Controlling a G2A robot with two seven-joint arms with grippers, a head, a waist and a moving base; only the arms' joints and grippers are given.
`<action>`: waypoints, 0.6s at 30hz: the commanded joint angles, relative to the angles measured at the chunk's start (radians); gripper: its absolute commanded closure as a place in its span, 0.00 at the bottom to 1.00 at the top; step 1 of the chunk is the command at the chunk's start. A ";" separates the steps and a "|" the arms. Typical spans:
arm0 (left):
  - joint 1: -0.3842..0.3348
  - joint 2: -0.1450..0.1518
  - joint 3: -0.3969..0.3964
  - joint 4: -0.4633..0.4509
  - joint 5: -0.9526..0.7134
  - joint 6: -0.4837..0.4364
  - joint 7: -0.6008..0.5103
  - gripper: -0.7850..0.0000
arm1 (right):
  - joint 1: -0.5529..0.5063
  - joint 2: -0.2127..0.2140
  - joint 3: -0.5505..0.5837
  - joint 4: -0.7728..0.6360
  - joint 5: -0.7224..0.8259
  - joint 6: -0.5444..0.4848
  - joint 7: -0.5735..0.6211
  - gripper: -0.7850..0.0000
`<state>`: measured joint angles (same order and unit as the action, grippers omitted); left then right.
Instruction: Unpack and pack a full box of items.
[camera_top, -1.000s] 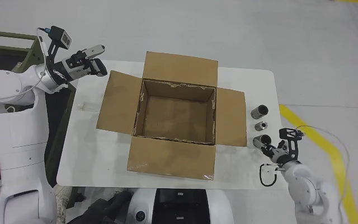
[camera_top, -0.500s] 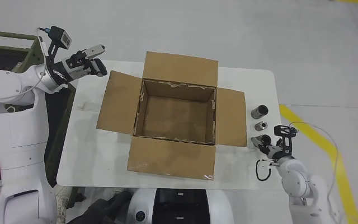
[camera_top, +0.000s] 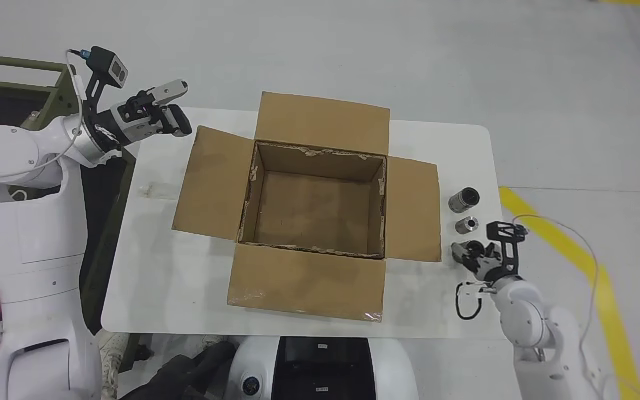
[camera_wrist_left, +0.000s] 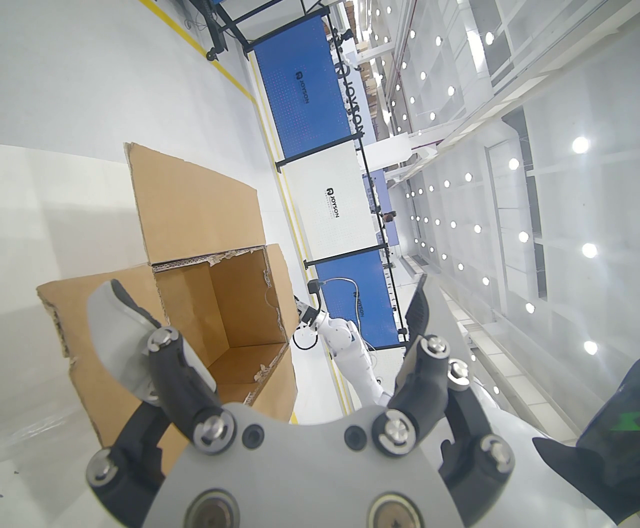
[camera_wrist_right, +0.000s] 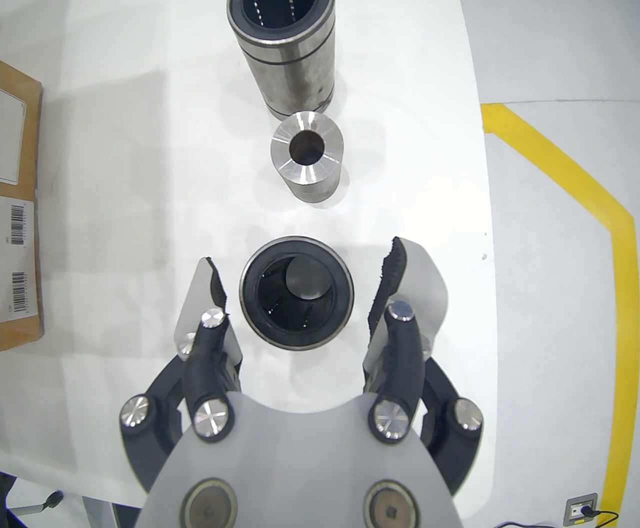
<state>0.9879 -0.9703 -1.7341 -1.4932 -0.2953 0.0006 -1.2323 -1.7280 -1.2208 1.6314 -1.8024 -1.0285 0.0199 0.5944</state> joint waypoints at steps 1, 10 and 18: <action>0.000 0.000 0.000 0.000 0.000 0.000 0.000 0.00 | 0.002 0.000 -0.001 0.002 0.002 -0.001 -0.001 0.31; 0.000 0.000 0.000 0.000 0.000 0.000 0.000 0.00 | 0.008 0.002 -0.006 0.005 -0.008 -0.005 -0.001 0.68; 0.000 0.000 0.000 0.000 0.000 0.000 0.000 0.00 | -0.051 0.007 0.035 -0.088 0.033 -0.047 0.007 1.00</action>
<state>0.9879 -0.9703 -1.7341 -1.4932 -0.2953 0.0006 -1.2323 -1.7707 -1.2140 1.6605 -1.8772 -1.0011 -0.0238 0.6018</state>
